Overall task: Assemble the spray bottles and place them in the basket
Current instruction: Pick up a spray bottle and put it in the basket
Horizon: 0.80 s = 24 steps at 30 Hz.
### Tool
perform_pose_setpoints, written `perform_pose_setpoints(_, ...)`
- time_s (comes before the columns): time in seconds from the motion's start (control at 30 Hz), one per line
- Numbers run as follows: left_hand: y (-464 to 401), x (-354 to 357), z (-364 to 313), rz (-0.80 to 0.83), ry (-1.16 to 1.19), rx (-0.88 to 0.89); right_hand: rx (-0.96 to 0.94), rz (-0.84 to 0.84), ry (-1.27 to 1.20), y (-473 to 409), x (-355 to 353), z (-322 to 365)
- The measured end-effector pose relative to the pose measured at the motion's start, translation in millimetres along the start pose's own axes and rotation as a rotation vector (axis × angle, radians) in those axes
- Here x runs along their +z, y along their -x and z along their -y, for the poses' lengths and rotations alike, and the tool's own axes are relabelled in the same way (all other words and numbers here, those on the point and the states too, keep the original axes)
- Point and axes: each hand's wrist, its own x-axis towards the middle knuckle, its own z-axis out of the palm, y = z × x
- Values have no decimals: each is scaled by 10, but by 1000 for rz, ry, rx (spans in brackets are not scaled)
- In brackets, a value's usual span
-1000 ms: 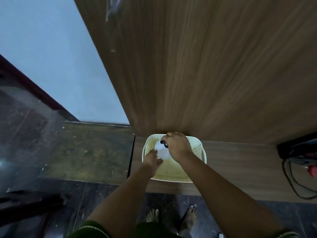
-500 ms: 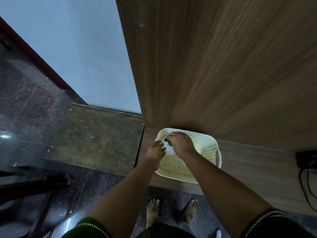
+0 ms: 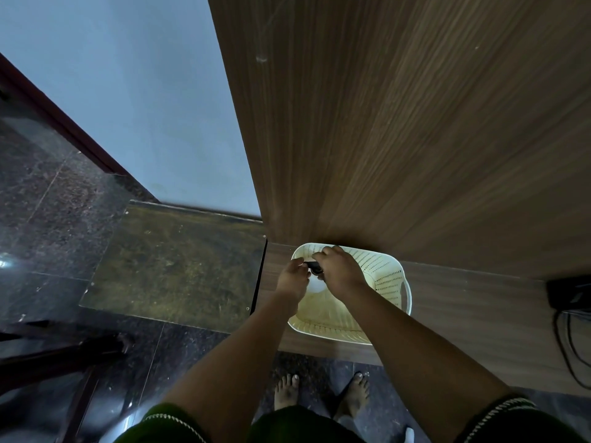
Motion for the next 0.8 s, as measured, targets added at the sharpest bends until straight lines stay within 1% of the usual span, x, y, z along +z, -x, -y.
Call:
perform_pose_setpoints(0.1, 8, 2, 12, -43, -90, 20, 54, 23, -11, 33, -47, -17)
perform_pose_setpoints(0.17, 27, 20, -7, -22, -84, 28, 84, 44, -3, 45, -76, -22)
perform_pose_setpoints(0.27, 53, 69, -18, 9, -201, 60, 112, 59, -1, 59, -118, -26)
perform_pose_setpoints(0.4, 85, 93, 3, -13, -218, 67, 109, 50, -69, 48, -77, -94)
perform_pose_setpoints(0.53, 101, 64, 0, 46, -344, 101, 109, 22, -106, 49, -5, -186)
perform_pose_setpoints(0.6, 111, 46, 4, 66, -334, 111, 108, 10, -115, 51, 21, -210)
perform_pose_setpoints(0.7, 153, 64, -37, -38, -276, 111, 109, 0, -119, 71, 65, -241)
perform_pose_setpoints(0.8, 211, 88, -65, -48, -273, 127, 109, -11, -130, 99, 96, -263)
